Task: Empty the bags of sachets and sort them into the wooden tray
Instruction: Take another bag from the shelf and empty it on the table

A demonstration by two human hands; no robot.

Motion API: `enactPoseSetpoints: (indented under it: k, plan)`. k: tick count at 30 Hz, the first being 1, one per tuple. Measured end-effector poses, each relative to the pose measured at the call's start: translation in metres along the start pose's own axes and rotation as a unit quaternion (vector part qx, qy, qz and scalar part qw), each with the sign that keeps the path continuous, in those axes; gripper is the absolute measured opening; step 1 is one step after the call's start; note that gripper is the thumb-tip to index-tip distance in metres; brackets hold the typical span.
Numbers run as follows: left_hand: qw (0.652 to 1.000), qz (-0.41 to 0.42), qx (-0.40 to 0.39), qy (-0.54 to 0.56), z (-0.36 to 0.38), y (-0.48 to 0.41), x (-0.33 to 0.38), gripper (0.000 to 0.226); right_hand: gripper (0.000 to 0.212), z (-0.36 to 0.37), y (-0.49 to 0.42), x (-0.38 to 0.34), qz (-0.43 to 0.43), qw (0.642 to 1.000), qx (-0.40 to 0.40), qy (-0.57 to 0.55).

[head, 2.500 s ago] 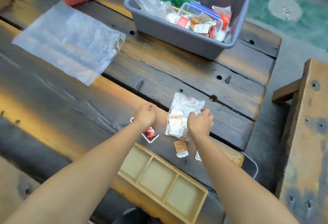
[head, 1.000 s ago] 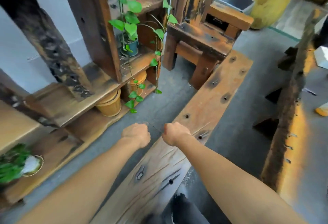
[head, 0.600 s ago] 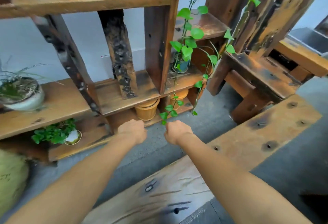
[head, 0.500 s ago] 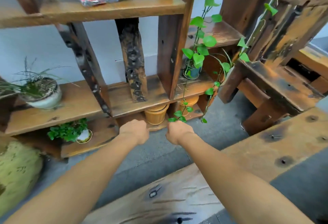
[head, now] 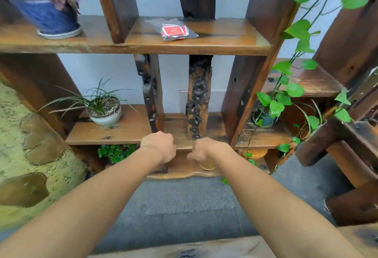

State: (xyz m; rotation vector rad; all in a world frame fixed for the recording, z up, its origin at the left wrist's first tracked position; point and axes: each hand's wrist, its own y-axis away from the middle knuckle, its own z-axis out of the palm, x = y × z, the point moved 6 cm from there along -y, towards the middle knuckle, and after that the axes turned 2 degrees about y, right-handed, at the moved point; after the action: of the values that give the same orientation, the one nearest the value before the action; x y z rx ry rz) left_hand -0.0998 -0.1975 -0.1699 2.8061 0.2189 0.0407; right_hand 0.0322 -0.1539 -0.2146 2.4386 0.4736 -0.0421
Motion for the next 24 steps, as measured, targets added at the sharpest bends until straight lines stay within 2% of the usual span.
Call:
enactPoseSetpoints:
  k: [6, 9, 12, 16, 18, 22, 24]
  plan:
    - [1.0, -0.005, 0.019, 0.007, -0.033, -0.014, -0.033, 0.042, 0.052, -0.049, -0.004, -0.041, -0.026, 0.999, -0.003, 0.029]
    - [0.999, -0.019, 0.0, 0.037, -0.056, -0.032, -0.046, 0.045, 0.043, -0.082, -0.012, -0.056, -0.034, 0.999, -0.023, 0.016]
    - [0.998, -0.018, -0.032, 0.057, -0.092, -0.052, -0.051, 0.044, 0.05, -0.124, -0.015, -0.068, -0.019, 0.998, -0.06, -0.013]
    - [0.991, -0.04, -0.051, 0.114, -0.162, -0.082, -0.052, 0.038, 0.052, -0.207, -0.022, -0.079, -0.036, 0.998, 0.002, -0.041]
    - [0.988, -0.038, 0.001, 0.146, -0.202, -0.099, -0.05, 0.037, 0.044, -0.25, -0.022, -0.081, -0.048, 0.995, 0.061, -0.057]
    - [0.972, -0.029, 0.172, 0.158, -0.269, -0.125, -0.05, 0.036, 0.026, -0.317, -0.02, -0.076, -0.064, 0.979, 0.177, -0.079]
    - [0.957, -0.058, 0.244, 0.149, -0.289, -0.139, -0.056, 0.041, 0.025, -0.343, -0.024, -0.067, -0.06, 0.96, 0.262, -0.075]
